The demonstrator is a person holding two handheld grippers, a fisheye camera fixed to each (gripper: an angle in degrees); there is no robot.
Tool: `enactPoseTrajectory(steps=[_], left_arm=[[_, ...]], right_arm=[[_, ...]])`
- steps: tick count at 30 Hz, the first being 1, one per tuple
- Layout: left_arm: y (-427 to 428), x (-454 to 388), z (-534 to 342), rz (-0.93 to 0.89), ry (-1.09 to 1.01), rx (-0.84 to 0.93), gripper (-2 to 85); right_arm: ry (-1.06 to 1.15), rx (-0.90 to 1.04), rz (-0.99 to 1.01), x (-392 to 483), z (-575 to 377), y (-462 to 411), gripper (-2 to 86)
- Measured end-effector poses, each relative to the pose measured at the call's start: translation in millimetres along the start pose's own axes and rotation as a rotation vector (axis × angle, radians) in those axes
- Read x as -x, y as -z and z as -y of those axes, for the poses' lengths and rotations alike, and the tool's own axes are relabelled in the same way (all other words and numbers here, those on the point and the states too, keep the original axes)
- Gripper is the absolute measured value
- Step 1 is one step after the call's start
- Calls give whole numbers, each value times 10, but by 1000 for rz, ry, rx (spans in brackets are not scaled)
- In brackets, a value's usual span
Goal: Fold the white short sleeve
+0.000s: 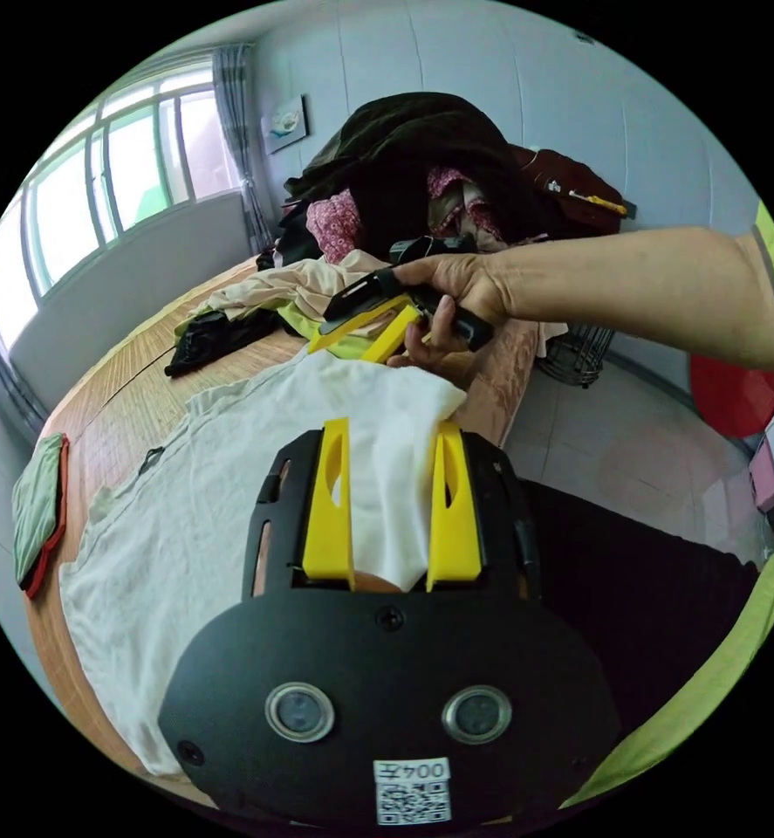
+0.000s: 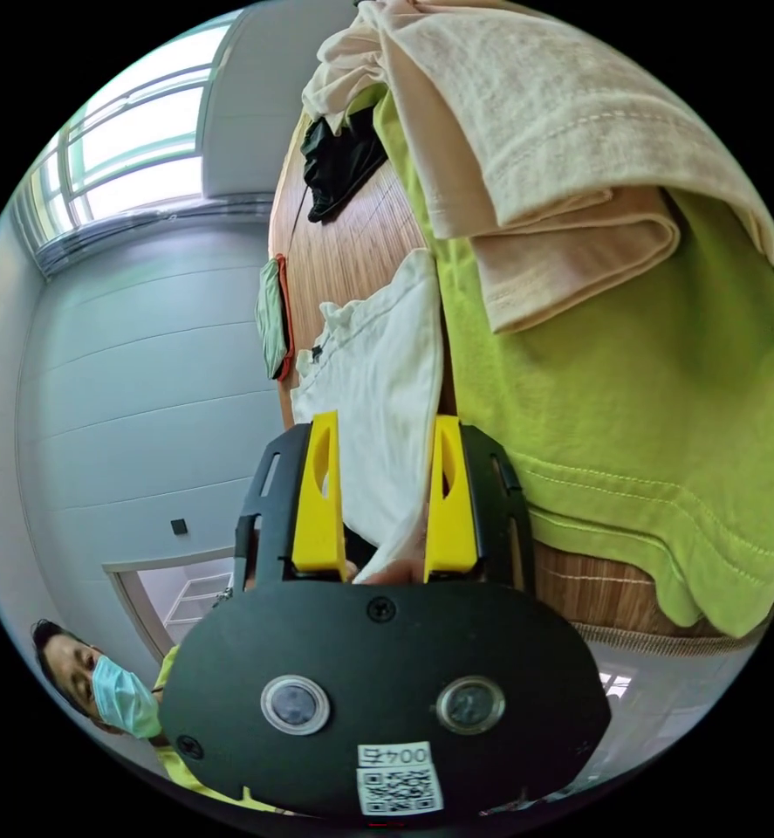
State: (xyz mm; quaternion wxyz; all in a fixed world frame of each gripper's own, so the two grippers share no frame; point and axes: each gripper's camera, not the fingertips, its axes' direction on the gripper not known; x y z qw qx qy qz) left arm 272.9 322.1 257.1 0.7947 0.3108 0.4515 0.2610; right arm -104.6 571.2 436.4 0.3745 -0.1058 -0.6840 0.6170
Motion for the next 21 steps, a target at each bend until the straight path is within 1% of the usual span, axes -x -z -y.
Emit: enactPoseTrajectory(steps=[2, 7, 11, 16, 18, 21], left_arm=[[-12, -39, 0, 1, -8, -6, 105], [131, -21, -43, -23, 11, -107, 42], [146, 96, -86, -63, 51, -114, 30], [152, 314, -137, -182, 147, -123, 22], [172, 364, -156, -208, 165, -127, 20], [239, 425, -194, -234, 185, -144, 19]], right_arm=[[-7, 4, -7, -23, 39, -23, 139], [-13, 12, -24, -60, 107, -65, 124], [-18, 9, -40, -71, 158, -94, 122], [-22, 18, -57, -90, 219, -148, 117], [-31, 20, -63, -122, 243, -171, 110], [-39, 29, -82, -194, 269, -221, 74]])
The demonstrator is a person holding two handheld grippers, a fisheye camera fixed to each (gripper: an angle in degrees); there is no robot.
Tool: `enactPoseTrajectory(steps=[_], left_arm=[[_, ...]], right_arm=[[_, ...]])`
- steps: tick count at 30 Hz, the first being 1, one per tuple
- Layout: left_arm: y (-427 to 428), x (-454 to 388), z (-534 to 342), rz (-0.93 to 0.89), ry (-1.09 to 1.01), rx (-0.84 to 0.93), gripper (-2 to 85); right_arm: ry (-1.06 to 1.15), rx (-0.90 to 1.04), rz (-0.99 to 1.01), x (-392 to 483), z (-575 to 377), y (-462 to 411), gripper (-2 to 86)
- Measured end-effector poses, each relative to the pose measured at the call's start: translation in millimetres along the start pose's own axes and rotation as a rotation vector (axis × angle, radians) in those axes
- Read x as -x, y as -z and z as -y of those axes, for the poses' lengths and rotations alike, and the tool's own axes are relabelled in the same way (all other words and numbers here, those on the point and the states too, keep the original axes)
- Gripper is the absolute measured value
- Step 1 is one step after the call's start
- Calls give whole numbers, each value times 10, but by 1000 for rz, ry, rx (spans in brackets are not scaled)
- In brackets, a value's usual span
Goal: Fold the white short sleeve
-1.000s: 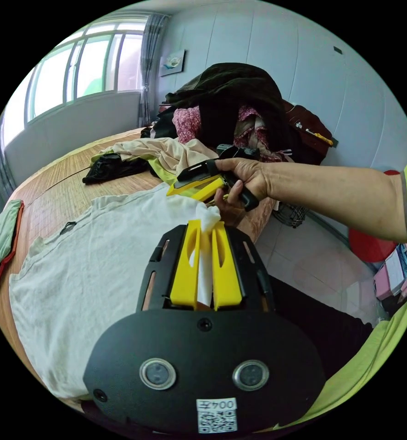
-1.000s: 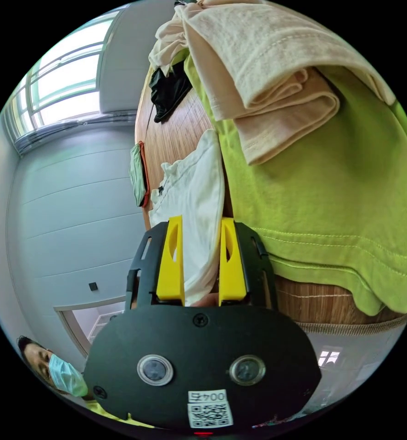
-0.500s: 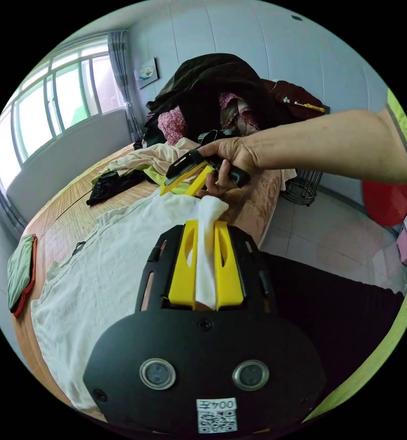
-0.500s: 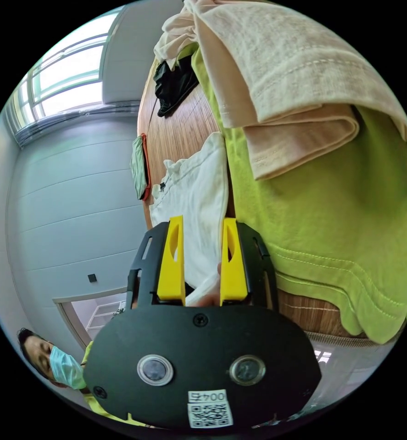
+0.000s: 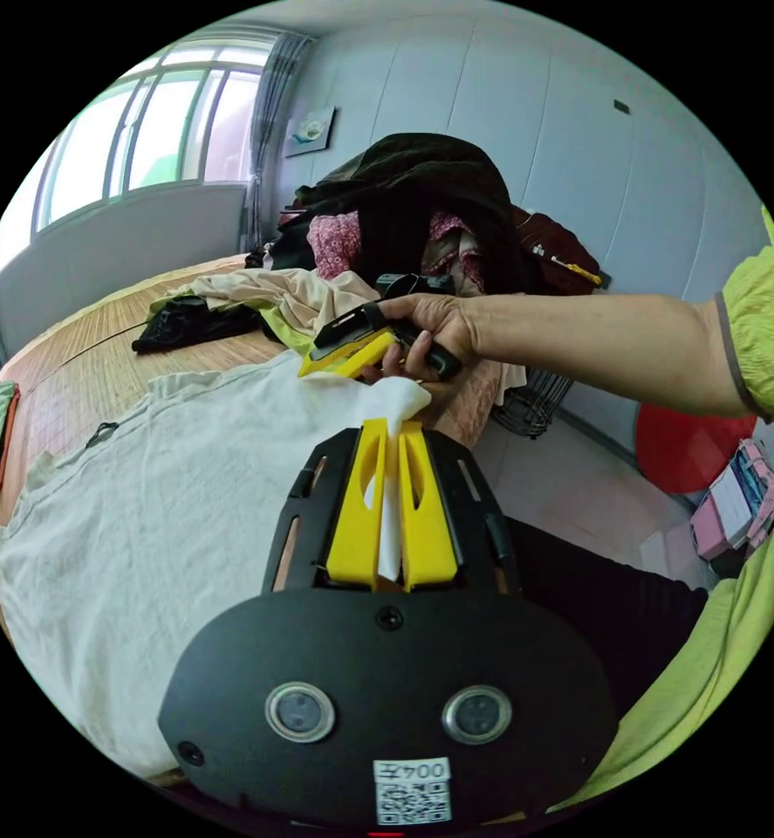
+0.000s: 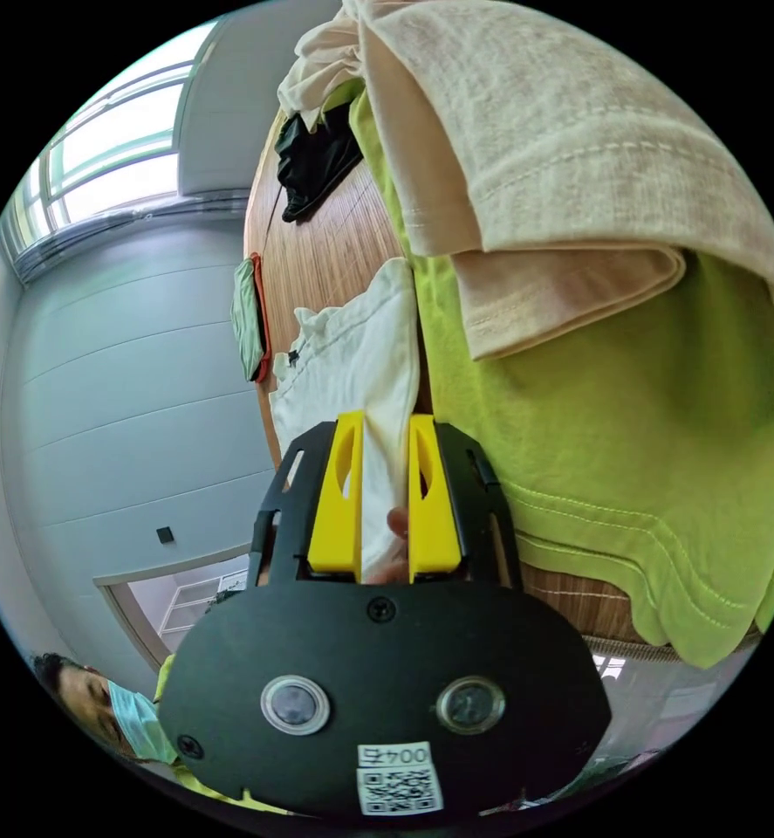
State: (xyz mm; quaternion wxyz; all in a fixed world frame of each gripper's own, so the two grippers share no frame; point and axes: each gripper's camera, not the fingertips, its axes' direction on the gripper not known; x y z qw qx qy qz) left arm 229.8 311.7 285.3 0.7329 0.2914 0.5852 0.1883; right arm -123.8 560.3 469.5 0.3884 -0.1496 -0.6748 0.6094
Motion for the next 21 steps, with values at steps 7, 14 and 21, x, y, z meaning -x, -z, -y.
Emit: enactPoseTrajectory(steps=[7, 14, 21], left_arm=[[281, 124, -84, -39, 57, -67, 17], [616, 185, -157, -26, 52, -117, 16], [1110, 244, -269, 6, 42, -177, 16]], right_arm=[[5, -36, 25, -19, -25, -51, 17], [48, -51, -19, 267, -59, -123, 7], [104, -61, -96, 707, -117, -275, 7]])
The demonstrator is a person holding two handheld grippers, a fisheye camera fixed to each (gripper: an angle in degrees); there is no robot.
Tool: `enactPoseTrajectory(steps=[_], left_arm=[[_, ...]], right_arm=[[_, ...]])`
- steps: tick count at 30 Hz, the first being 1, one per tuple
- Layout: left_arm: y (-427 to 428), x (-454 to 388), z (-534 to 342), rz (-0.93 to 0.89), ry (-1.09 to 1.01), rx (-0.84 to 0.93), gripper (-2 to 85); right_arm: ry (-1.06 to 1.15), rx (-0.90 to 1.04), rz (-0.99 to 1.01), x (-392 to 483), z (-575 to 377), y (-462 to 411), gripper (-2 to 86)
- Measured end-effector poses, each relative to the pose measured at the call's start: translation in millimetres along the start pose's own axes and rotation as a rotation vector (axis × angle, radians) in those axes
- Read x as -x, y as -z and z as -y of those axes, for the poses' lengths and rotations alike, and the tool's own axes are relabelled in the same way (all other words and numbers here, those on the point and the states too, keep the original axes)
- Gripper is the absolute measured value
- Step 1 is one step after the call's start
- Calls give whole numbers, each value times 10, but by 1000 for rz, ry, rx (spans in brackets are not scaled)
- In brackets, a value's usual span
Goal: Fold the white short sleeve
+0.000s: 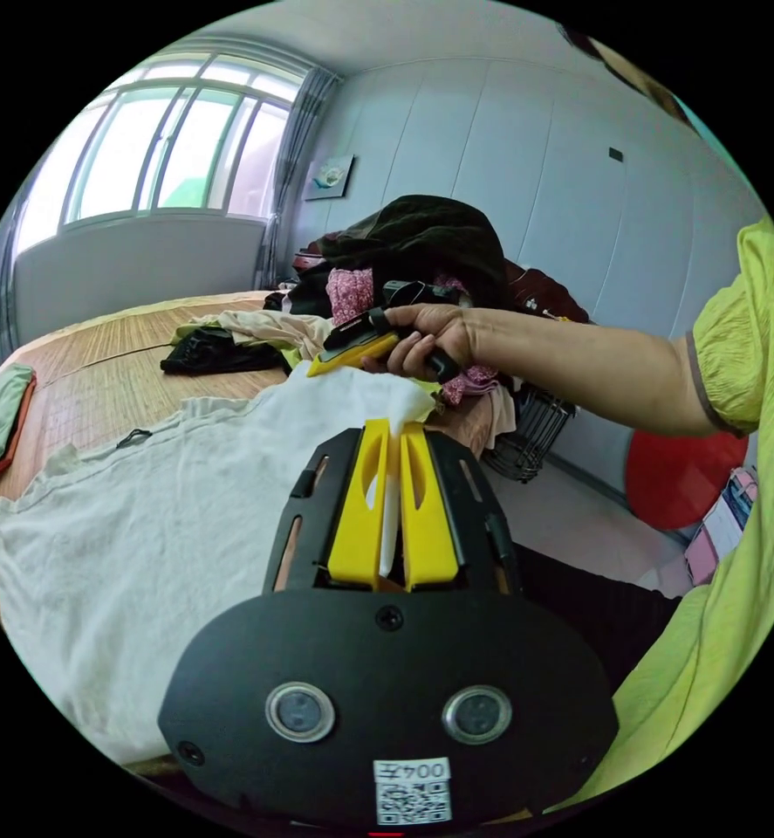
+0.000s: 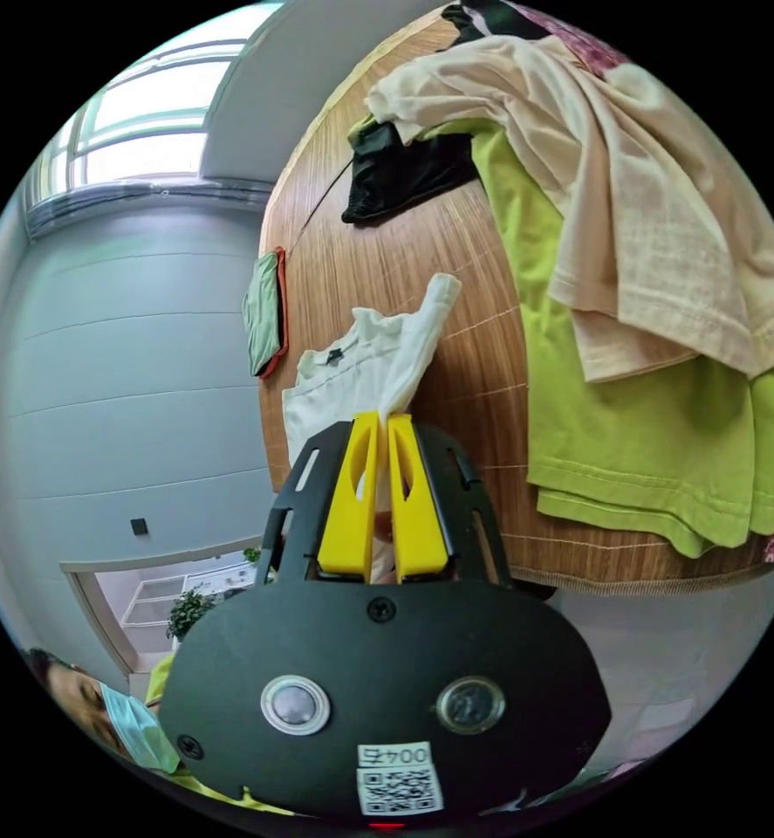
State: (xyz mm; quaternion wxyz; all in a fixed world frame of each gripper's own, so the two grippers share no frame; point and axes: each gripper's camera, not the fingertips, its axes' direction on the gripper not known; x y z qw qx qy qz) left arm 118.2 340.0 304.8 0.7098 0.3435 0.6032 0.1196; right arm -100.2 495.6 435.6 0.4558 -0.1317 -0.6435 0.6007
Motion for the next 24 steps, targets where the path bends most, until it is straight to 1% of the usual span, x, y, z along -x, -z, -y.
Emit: enactPoseTrajectory(steps=[6, 12, 17, 20, 24], left_arm=[[590, 182, -59, 36, 48, -74, 18], [1426, 477, -183, 100, 147, -184, 18], [2188, 899, -451, 135, 315, -282, 18], [2627, 1192, -707, 178, 418, -326, 19], [3097, 1601, -1126, 213, 574, -366, 20]], right_arm=[[29, 2, -64, 526, -21, -200, 9], [114, 16, -130, 1383, -41, -645, 19], [217, 42, -221, 2269, -92, -1453, 19], [260, 70, -269, 2644, -104, -2041, 14], [278, 121, -312, 2905, -76, -2830, 7]])
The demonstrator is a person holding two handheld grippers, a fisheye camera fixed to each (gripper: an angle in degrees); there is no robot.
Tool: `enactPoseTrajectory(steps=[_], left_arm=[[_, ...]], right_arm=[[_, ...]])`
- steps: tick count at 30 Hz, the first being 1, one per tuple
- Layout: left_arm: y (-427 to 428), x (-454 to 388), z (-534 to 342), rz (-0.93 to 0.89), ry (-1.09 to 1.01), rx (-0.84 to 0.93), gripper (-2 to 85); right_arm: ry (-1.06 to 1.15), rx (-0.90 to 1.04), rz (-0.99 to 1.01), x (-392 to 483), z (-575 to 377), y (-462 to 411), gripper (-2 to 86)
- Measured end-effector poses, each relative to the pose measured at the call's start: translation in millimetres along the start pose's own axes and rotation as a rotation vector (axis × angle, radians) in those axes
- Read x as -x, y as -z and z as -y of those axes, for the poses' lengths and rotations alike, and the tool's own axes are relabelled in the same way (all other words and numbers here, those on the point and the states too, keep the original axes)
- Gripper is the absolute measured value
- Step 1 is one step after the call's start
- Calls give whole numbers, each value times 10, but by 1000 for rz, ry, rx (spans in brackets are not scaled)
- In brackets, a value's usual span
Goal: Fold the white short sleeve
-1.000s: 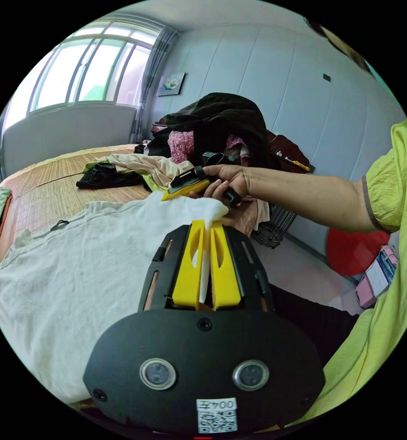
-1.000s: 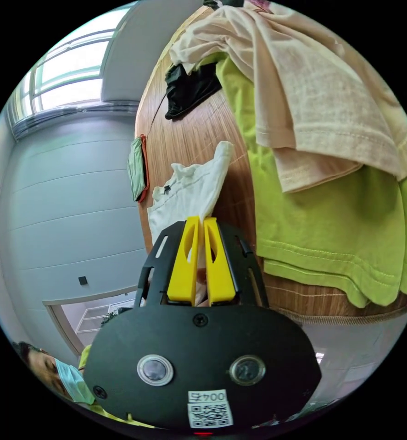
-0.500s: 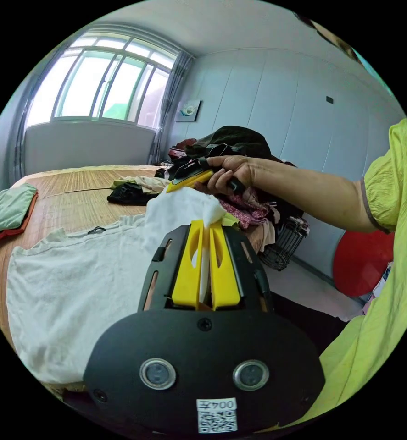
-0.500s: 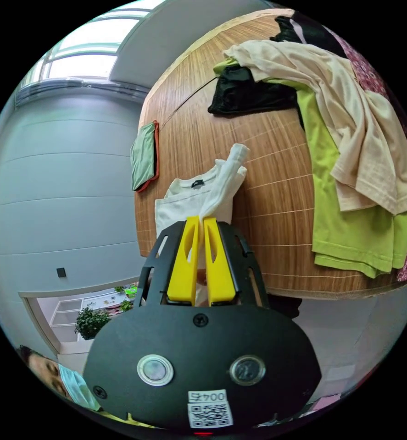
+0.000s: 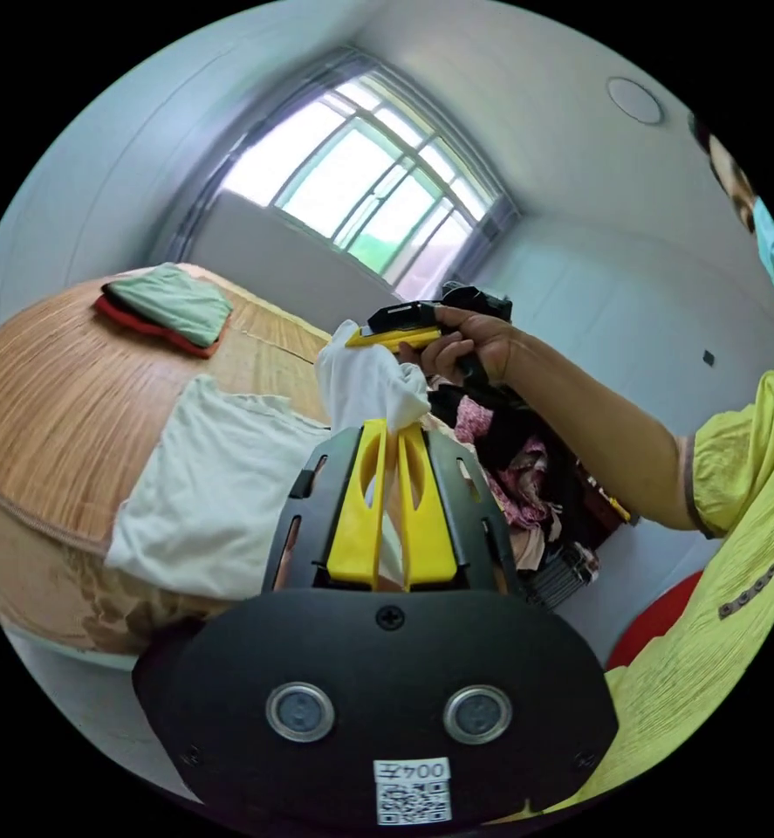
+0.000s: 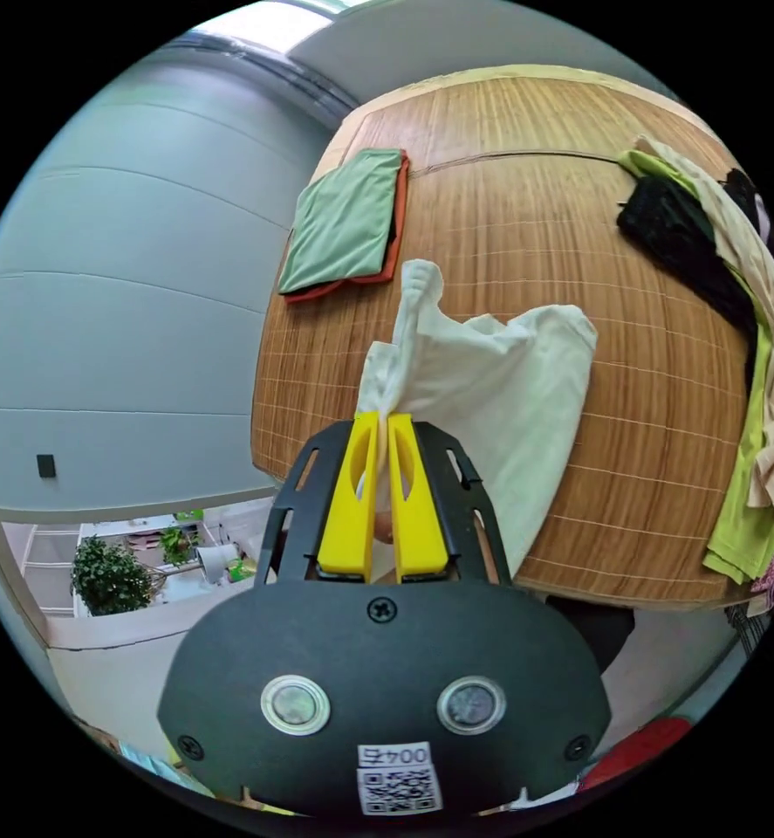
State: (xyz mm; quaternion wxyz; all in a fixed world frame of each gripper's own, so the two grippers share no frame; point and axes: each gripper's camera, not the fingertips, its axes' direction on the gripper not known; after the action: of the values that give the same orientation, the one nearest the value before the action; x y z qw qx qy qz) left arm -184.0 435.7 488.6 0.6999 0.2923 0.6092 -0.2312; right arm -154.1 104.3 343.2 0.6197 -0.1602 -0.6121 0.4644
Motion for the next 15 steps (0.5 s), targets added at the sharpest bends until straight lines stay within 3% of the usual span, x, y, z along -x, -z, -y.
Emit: enactPoseTrajectory(steps=[7, 15], left_arm=[[340, 1088, -219, -15, 388, -13, 25], [494, 1444, -264, -100, 659, -30, 39]], right_arm=[[0, 117, -131, 442, 294, -1430, 14], [-14, 156, -165, 525, 278, -2277, 64]])
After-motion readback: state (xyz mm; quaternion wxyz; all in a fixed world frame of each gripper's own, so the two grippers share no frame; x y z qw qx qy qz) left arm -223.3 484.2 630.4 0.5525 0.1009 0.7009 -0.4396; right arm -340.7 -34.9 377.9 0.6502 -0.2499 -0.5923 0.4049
